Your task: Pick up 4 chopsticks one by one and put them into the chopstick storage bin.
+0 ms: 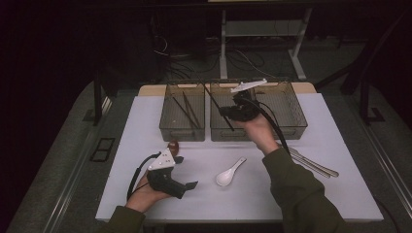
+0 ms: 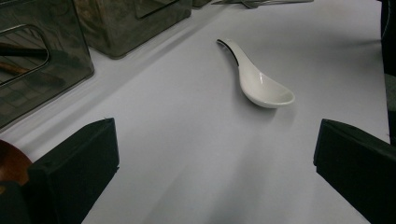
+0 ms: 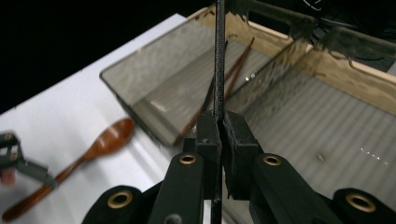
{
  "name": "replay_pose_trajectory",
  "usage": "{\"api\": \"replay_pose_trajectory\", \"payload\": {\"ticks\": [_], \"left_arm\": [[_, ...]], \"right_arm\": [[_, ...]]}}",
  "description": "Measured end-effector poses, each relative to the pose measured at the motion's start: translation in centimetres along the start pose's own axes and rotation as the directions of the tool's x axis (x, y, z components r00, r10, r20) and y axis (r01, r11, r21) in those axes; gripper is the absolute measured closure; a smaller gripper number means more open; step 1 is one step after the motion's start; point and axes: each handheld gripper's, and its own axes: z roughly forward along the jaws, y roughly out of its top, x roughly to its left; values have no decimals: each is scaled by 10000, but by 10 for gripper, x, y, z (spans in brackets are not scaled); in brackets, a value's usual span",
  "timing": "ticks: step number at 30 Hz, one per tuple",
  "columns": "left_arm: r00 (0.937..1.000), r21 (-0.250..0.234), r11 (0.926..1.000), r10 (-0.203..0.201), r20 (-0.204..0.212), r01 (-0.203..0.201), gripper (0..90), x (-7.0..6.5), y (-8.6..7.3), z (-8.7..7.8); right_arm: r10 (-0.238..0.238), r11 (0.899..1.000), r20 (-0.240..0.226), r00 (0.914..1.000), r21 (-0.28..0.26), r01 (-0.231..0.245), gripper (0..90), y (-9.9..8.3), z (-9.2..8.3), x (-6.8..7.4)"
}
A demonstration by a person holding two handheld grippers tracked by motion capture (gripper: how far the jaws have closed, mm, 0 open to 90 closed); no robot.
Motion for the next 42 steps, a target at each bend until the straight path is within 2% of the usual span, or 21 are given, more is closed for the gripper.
{"api": "replay_pose_trajectory", "payload": {"ticks": [14, 19, 31, 36, 39, 42], "left_arm": [[9999, -22, 10000, 94, 48, -94, 0, 1, 1, -1], [10000, -101, 9999, 33, 82, -33, 0, 0, 1, -2], [9999, -83, 9999, 123, 114, -122, 0, 0, 1, -2], [9998, -75, 9999, 81, 158, -80, 0, 0, 1, -2], [9998, -44, 10000, 74, 187, -74, 0, -1, 1, -1], [9998, -71, 9999, 76, 179, -75, 0, -1, 1, -1]], "right_arm": [[-66, 10000, 158, 9999, 16, 66, 848, 34, 58, 20], [-63, 9999, 226, 9997, 103, 61, 849, 40, 77, 28], [574, 9943, 437, 9974, 880, -610, 848, 28, 115, 23], [658, 9872, 624, 9959, 1410, -740, 846, 21, 126, 24], [688, 9793, 633, 9956, 1861, -795, 841, 19, 132, 25], [727, 9744, 871, 9935, 2062, -894, 829, 20, 132, 27]]}}
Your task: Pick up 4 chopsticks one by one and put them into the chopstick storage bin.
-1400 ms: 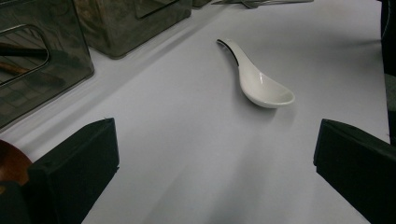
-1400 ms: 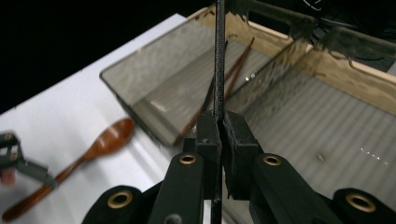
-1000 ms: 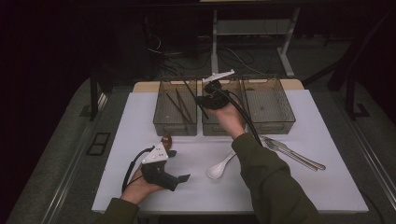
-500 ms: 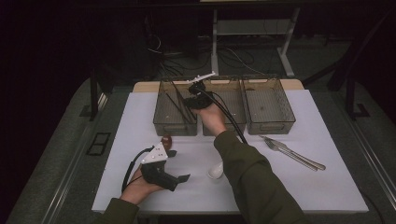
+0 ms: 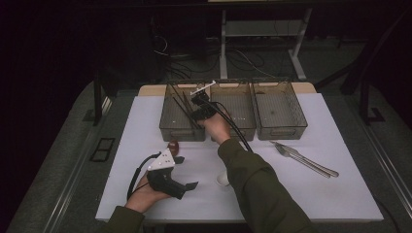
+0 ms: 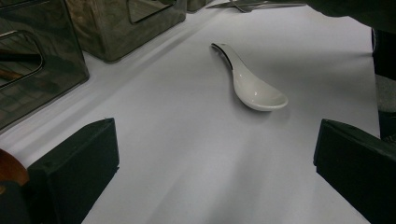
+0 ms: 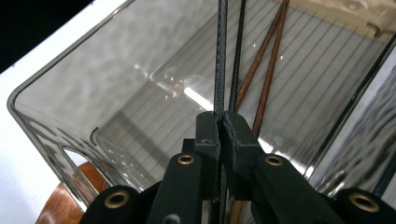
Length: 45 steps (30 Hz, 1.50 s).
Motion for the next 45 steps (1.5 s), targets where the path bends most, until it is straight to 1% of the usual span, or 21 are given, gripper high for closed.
{"api": "replay_pose_trajectory", "payload": {"ticks": [1, 3, 4, 7, 8, 11, 13, 14, 17, 18, 21, 23, 29, 30, 32, 35, 37, 39, 40, 43, 45], "left_arm": [[10000, 22, 10000, -1, -1, 1, 0, 0, 0, 0], [10000, -5, 10000, 7, 0, -7, 0, 0, 0, 0], [10000, 3, 10000, 4, -4, -4, 0, 0, 0, 0], [10000, 10, 10000, 11, -2, -11, 0, 0, 0, 0], [10000, 22, 10000, 44, -8, -44, 0, 0, 0, 0], [10000, 10, 10000, 34, -28, -34, 0, 0, 0, 0], [10000, 11, 10000, 29, -34, -29, 0, 0, 0, 0], [10000, 16, 10000, 6, -36, -6, 0, 0, 0, 0], [9999, 81, 9999, 122, -56, -122, 0, 1, 0, 0], [9999, 94, 9999, 145, -66, -144, 0, 2, 0, 0], [10000, 90, 10000, -4, -69, 4, 0, 1, 0, 0], [9999, 114, 9999, 33, -99, -32, 0, 2, 0, 0], [9999, 165, 9998, 57, -141, -55, 0, 1, -1, 1], [9998, 238, 9997, 94, -150, -91, 0, 1, 0, 1], [9999, 274, 9996, 60, -162, -55, 0, 1, -1, 1], [9999, 283, 9996, 33, -163, -28, 0, 1, -1, 2], [9998, 321, 9995, 32, -177, -26, 0, 1, -1, 2], [9998, 316, 9995, 23, -193, -17, 0, 1, -1, 2], [9998, 321, 9995, 20, -201, -13, 0, 1, -1, 2], [9997, 329, 9995, 5, -244, 3, 0, 1, -1, 2], [9996, 331, 9995, 29, -272, -20, 0, 1, -1, 2]], "right_arm": [[-50, 10000, -2, 10000, 52, 50, 794, 0, 0, 0], [-102, 9999, 25, 9999, 107, 102, 771, 0, -2, 0], [-52, 9999, 27, 10000, 119, 51, 755, 0, -3, 0], [-83, 10000, 1, 10000, -38, 83, 686, 0, -7, 0], [-233, 9997, -67, 9997, -94, 233, 653, 0, -9, -1], [-363, 9991, -250, 9990, -218, 358, 555, 0, -16, -1], [-480, 9982, -237, 9986, -377, 471, 508, -1, -21, -1], [-489, 9977, -291, 9984, -481, 475, 492, -2, -24, -1], [-609, 9955, -513, 9968, -764, 569, 446, -5, -33, -3], [-735, 9940, -554, 9958, -849, 686, 436, -6, -36, -4], [-1113, 9872, -722, 9912, -1231, 1018, 413, -11, -47, -6], [-1230, 9841, -840, 9888, -1389, 1106, 394, -15, -55, -7], [-1380, 9765, -1204, 9831, -1823, 1147, 379, -31, -80, -18], [-1342, 9770, -1247, 9831, -1827, 1102, 380, -34, -83, -20], [-1402, 9753, -1347, 9809, -1896, 1133, 387, -41, -91, -25], [-1400, 9729, -1391, 9803, -2032, 1101, 392, -52, -103, -31], [-1439, 9721, -1508, 9780, -2063, 1113, 392, -59, -110, -35], [-1349, 9729, -1600, 9779, -2087, 1000, 380, -66, -117, -38], [-1400, 9718, -1678, 9758, -2123, 1029, 378, -70, -120, -40], [-1467, 9704, -1750, 9736, -2161, 1074, 365, -81, -129, -43], [-1633, 9673, -1767, 9706, -2223, 1223, 361, -88, -133, -46]]}}
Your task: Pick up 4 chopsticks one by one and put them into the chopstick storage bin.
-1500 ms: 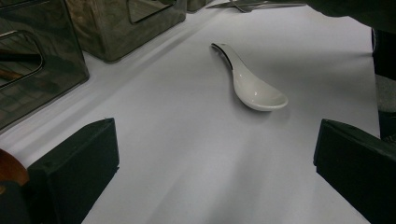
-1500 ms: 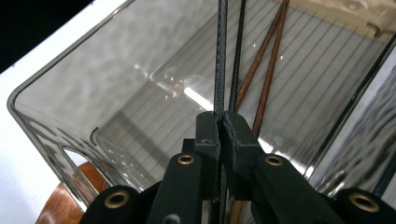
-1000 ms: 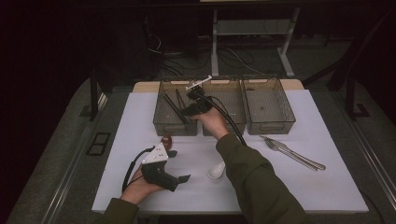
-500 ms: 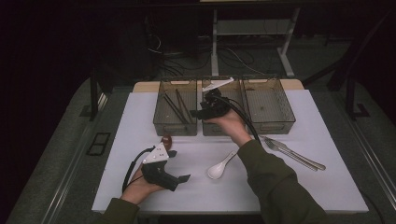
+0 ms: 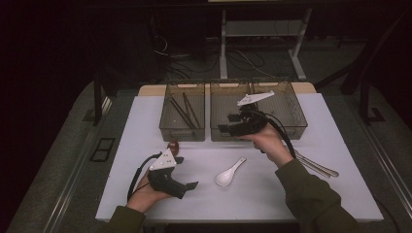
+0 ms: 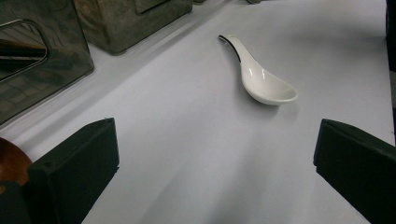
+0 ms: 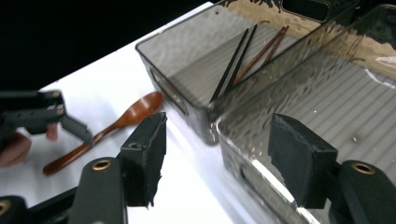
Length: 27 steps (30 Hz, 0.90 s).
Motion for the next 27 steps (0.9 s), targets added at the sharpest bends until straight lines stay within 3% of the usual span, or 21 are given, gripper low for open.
{"api": "replay_pose_trajectory", "payload": {"ticks": [8, 14, 27], "left_arm": [[10000, 24, 10000, -15, -64, 16, 0, 0, 0, 0], [10000, 41, 10000, -18, -74, 18, 0, 0, 0, 0], [9999, -6, 10000, -2, -135, 2, 0, -1, 0, -2]], "right_arm": [[23, 9998, -1, 10000, 176, -23, 382, -28, -24, -1], [189, 9997, 98, 9998, 152, -191, 450, -47, -43, -7], [273, 9981, 852, 9960, 536, -319, 687, -88, -69, -22]]}}
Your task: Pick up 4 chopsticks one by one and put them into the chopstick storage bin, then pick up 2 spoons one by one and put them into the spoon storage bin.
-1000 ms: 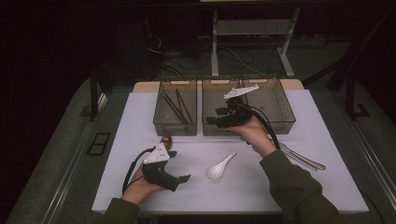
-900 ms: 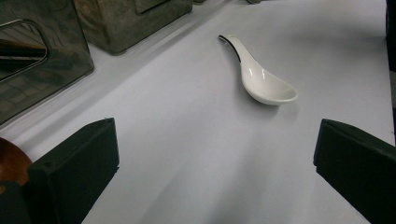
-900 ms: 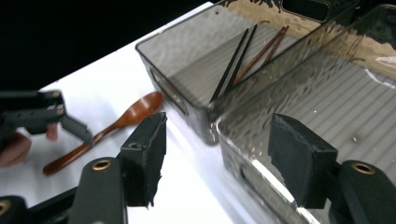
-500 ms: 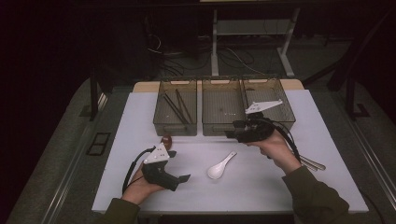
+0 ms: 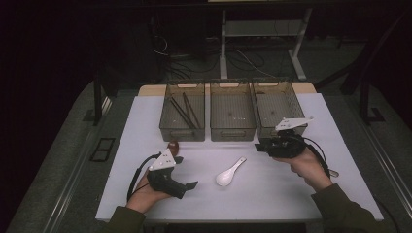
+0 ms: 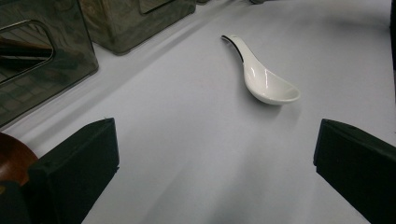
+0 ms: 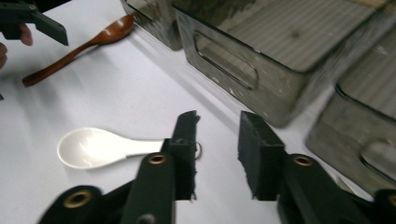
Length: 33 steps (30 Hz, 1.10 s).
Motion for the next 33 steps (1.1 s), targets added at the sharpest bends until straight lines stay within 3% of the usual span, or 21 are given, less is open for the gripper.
{"api": "replay_pose_trajectory", "payload": {"ticks": [5, 10, 14, 33], "left_arm": [[10000, -8, 10000, 3, -26, -3, 0, 0, 0, 0], [10000, -22, 10000, 10, -37, -10, 0, 0, 0, 0], [10000, -12, 10000, 14, -36, -14, 0, 0, 0, 0], [10000, 14, 10000, 12, -30, -12, 0, -1, 0, 1]], "right_arm": [[92, 10000, 151, 9998, 7, -92, 794, -10, -4, -6], [-15, 9998, -94, 10000, 193, 17, 889, -12, 6, -4], [-267, 9987, -343, 9991, 422, 282, 891, -13, 16, 2], [-487, 9962, -998, 9938, 676, 556, 892, -5, 57, 19]]}}
